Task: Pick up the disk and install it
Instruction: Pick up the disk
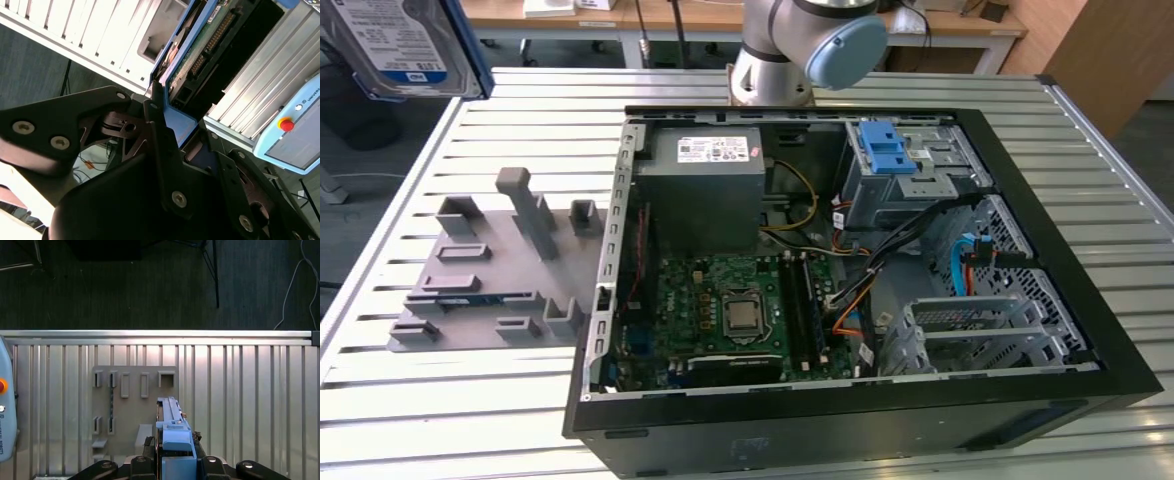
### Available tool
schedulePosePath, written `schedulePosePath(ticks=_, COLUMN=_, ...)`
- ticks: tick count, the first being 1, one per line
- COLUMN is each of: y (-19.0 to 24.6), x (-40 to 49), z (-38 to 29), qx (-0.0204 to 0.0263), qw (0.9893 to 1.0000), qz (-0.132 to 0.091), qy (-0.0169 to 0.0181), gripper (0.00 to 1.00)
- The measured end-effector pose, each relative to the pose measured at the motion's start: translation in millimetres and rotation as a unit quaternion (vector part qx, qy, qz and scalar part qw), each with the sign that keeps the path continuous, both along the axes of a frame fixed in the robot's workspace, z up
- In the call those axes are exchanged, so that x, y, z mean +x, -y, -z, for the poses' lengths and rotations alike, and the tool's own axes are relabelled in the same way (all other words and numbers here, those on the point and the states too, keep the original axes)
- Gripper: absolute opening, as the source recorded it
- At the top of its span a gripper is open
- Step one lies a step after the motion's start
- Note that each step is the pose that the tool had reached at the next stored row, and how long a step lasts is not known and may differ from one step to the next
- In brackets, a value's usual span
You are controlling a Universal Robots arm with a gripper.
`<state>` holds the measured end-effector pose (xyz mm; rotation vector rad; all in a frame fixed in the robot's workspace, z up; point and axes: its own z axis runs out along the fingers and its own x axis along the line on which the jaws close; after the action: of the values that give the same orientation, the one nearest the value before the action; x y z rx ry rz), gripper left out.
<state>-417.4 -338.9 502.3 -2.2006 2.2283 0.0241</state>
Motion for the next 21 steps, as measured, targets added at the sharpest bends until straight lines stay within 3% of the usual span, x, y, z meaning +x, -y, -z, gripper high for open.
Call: schedulePosePath(ticks=21, y=0.0, x=15.4, z=0.0, qx=0.0000, qw=1.0000, qz=0.000, qy=0.0000, gripper=0.36)
